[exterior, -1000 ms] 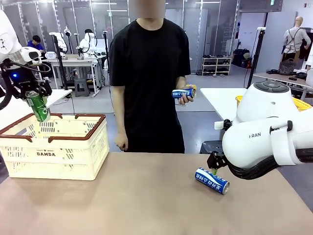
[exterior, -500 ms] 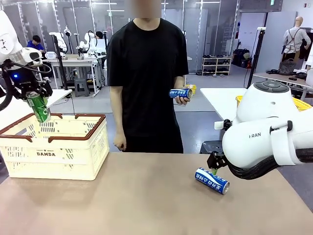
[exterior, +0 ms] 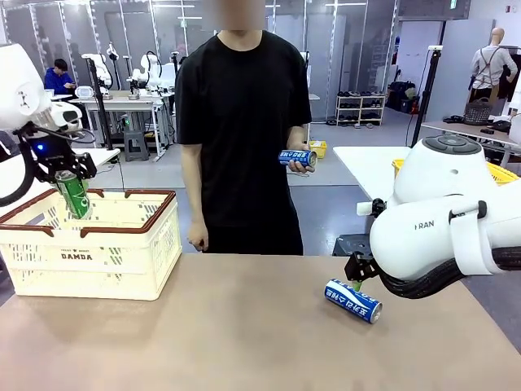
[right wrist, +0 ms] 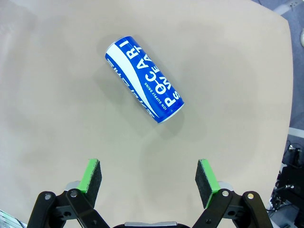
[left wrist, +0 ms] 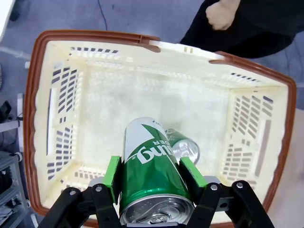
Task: Place the drinks into the Shopping basket.
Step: Pick up one drink and place it into the Shopping basket.
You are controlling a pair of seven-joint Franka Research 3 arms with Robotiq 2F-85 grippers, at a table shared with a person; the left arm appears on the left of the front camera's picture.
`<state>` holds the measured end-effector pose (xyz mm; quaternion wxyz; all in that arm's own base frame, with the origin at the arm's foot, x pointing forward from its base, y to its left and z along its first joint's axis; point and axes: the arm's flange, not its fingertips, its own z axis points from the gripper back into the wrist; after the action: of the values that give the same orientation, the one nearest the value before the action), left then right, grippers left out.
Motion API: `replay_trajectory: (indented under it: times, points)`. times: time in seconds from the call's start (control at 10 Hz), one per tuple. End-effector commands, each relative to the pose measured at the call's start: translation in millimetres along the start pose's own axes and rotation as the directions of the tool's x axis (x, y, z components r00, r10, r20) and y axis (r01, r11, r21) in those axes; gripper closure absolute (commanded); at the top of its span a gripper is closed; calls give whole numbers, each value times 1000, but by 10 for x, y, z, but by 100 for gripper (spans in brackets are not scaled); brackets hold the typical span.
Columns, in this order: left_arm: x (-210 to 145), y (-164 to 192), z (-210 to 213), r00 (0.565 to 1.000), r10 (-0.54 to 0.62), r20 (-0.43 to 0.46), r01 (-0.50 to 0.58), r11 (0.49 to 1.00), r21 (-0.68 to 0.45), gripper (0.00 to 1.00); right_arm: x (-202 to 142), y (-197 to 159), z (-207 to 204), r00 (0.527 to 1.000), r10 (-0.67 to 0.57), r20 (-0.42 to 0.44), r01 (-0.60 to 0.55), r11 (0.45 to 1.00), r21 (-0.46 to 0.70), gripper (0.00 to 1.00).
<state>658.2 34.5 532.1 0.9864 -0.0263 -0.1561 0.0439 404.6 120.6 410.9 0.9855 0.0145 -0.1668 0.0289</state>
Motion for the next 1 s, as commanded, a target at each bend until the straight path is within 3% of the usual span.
replay_trajectory:
  times: [0.0,0.6,0.9]
  points:
    - [66,46,-102,1000,-8,22,8,999,-41,39,-11,-12,-17,1000,8,7,-8,1000,-5,0]
    - [-140,77,-832,999,-10,-44,5,994,-113,39,-11,-12,-17,1000,8,7,-8,1000,-5,0]
    - [-215,180,-1092,997,27,-69,-33,996,-79,39,-11,-12,-17,1000,8,7,-8,1000,-5,0]
